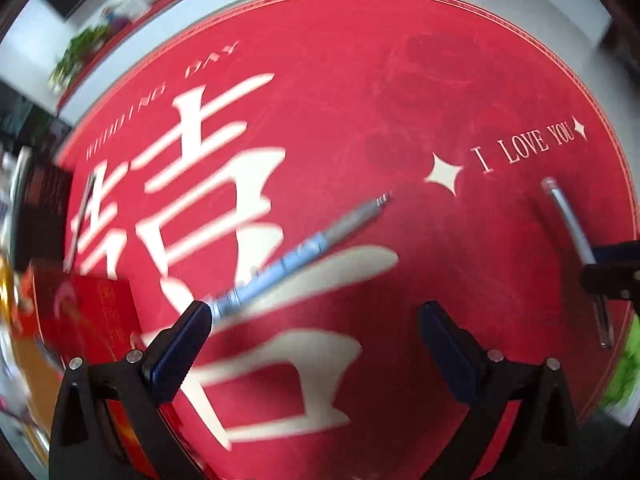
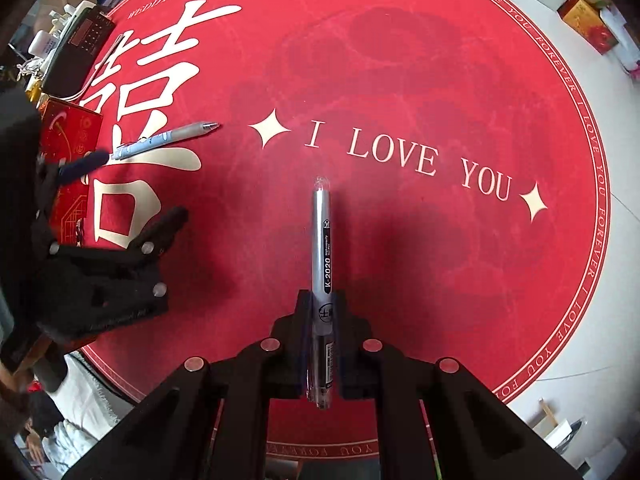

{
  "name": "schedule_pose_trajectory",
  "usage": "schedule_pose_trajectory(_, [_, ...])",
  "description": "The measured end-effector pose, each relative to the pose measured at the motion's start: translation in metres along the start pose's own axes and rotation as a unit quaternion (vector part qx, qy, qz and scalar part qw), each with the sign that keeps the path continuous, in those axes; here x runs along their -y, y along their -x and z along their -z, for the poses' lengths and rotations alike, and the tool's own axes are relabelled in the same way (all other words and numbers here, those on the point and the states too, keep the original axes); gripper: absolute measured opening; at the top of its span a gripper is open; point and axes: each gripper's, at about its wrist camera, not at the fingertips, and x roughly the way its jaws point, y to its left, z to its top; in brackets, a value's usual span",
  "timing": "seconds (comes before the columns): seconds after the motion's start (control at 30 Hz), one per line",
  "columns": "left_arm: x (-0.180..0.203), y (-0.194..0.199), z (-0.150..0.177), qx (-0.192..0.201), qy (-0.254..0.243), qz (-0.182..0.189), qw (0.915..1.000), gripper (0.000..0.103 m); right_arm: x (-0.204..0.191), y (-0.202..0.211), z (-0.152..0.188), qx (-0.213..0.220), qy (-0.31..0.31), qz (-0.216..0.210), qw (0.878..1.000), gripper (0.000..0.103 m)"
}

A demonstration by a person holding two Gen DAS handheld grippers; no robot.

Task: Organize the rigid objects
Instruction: 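Close left tool on the blue patterned pen while right tool holds the silver pen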

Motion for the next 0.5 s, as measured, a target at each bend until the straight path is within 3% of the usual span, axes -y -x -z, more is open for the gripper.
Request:
schedule_pose_trajectory(0.07, [-0.013,-0.009,-0.014,-0.004,0.005,0.005,1.0,0.103,0.006,-0.002,0.002,-0.004,-0.003,-0.002,1.0,0.011])
schedule_pose_trajectory(0.13, [-0.023,-0.019,-0.016,-0.034,0.038,0.067,0.9964,0.103,0.007,0.0,0.004,-0.005,-0.008,-0.003,1.0,0.011])
schedule_pose_trajectory(0.23, [-0.035,-0.022,-0.025,-0.049,0.057,0.119,0.99,0.103,0.011,0.004,0.006,-0.005,-0.016,-0.006,1.0,0.011])
schedule_pose_trajectory(0.3, [-0.038,-0.021,-0.025,-0.066,0.072,0.176,0.9795,0.103,0.015,0.008,0.009,-0.005,-0.024,-0.012,1.0,0.011])
schedule_pose_trajectory(0.37, [-0.034,-0.019,-0.021,-0.083,0.093,0.235,0.9639,0.103,0.031,0.013,0.006,-0.005,-0.028,-0.013,1.0,0.011])
schedule_pose_trajectory(0.4, [-0.032,-0.018,-0.018,-0.084,0.104,0.24,0.9614,0.103,0.041,0.01,-0.004,-0.005,-0.03,-0.014,0.999,0.011])
schedule_pose_trajectory(0.5, [-0.028,-0.005,-0.01,-0.05,0.129,0.174,0.9751,0.103,0.045,0.006,-0.008,-0.006,-0.036,-0.011,0.999,0.011])
